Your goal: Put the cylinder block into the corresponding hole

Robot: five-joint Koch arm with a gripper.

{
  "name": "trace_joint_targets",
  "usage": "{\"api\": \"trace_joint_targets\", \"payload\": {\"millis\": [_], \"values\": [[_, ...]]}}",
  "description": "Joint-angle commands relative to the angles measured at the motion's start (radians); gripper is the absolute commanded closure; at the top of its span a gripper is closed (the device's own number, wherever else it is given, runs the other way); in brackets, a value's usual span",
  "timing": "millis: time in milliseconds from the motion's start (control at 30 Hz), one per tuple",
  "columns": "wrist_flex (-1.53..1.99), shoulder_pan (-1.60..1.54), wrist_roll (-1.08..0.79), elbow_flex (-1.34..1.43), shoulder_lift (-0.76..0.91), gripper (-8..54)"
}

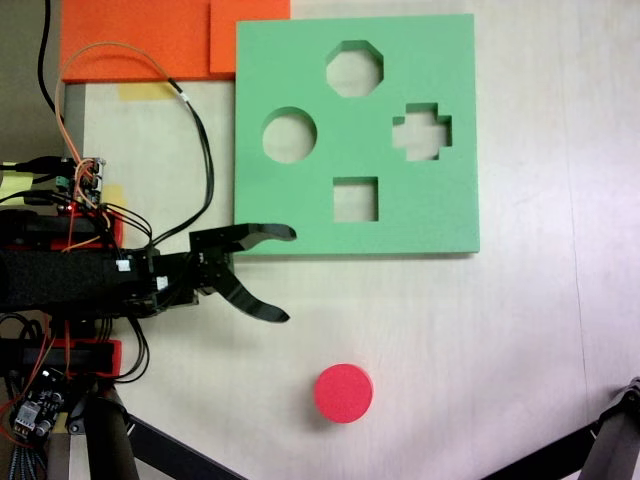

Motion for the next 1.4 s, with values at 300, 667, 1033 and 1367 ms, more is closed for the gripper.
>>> {"api": "trace_joint_targets", "payload": {"millis": [300,667,1033,1367], "values": [[-0.989,0.141,0.041,-0.046,-0.991,-6.4],[-0.989,0.310,0.043,-0.083,-1.063,-3.5],[-0.985,0.465,0.058,-0.268,-1.204,2.1],[-0.893,0.472,0.066,-0.494,-1.296,3.6]]}}
